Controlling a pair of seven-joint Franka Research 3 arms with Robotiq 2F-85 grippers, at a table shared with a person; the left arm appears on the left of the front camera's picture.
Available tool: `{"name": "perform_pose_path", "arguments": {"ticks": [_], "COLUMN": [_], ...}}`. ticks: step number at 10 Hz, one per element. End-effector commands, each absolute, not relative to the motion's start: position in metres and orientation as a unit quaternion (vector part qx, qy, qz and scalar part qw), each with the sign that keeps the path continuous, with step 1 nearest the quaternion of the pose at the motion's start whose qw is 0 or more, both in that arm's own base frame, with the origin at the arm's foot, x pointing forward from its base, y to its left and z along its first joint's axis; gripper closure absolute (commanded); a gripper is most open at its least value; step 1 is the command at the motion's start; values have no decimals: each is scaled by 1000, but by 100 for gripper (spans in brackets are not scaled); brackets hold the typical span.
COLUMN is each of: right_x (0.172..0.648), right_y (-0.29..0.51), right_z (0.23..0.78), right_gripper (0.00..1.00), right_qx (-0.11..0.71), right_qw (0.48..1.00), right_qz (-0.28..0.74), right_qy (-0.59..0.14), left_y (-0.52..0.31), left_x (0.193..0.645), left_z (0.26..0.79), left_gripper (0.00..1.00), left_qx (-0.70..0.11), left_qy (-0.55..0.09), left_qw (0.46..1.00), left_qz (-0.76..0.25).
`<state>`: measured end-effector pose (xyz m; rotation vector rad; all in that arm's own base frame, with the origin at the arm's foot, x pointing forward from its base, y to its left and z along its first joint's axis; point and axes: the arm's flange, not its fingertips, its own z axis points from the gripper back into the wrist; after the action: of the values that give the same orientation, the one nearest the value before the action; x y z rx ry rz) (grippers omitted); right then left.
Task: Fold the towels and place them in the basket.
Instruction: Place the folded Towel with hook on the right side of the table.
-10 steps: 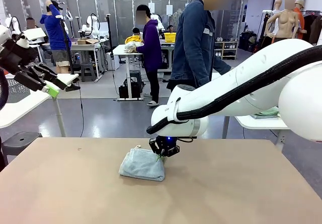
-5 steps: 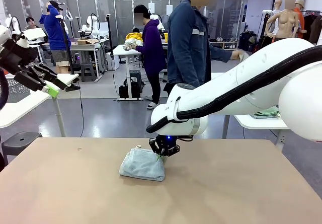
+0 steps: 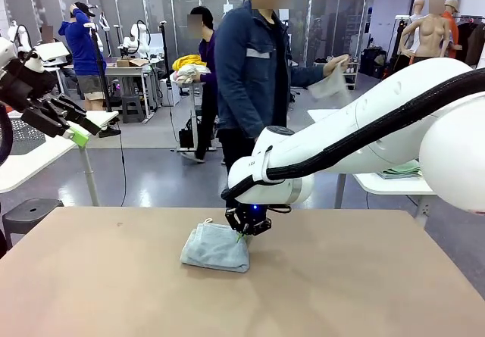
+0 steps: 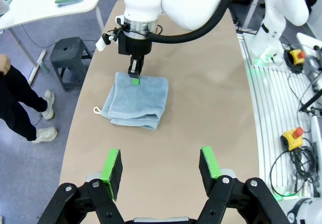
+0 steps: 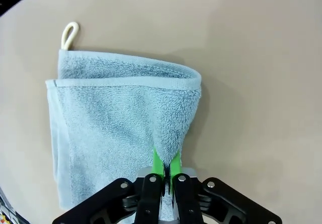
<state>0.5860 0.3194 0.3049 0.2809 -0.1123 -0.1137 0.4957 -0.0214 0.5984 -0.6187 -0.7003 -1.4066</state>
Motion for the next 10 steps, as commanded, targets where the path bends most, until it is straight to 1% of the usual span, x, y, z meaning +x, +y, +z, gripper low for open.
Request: {"name": "perform_pose_path", "arguments": {"ticks": [1, 4, 5, 6, 8, 10], "right_x": [599, 618, 622, 625, 630, 634], "right_y": [285, 223, 193, 162, 99, 36], "right_z": [300, 283, 277, 274, 273, 266], "right_gripper": [95, 95, 95, 95, 95, 95], "right_qx": [129, 113, 112, 104, 85, 72], "right_qw": [988, 992, 992, 993, 994, 995], "right_qz": [-60, -20, 10, 23, 34, 40], "right_qy": [-62, -57, -48, -54, -65, -61], "left_y": [-22, -22, -22, -22, -22, -22], "left_x": [493, 493, 493, 493, 493, 493], "left_z": [598, 598, 598, 598, 598, 598], "left_gripper": [22, 22, 22, 22, 22, 22], "left_qx": [-273, -273, -273, -273, -273, -273], "left_qy": [-314, -314, -314, -314, -314, -314], "left_qw": [663, 663, 663, 663, 663, 663], "left_qz": [-623, -623, -623, -623, -623, -623]}}
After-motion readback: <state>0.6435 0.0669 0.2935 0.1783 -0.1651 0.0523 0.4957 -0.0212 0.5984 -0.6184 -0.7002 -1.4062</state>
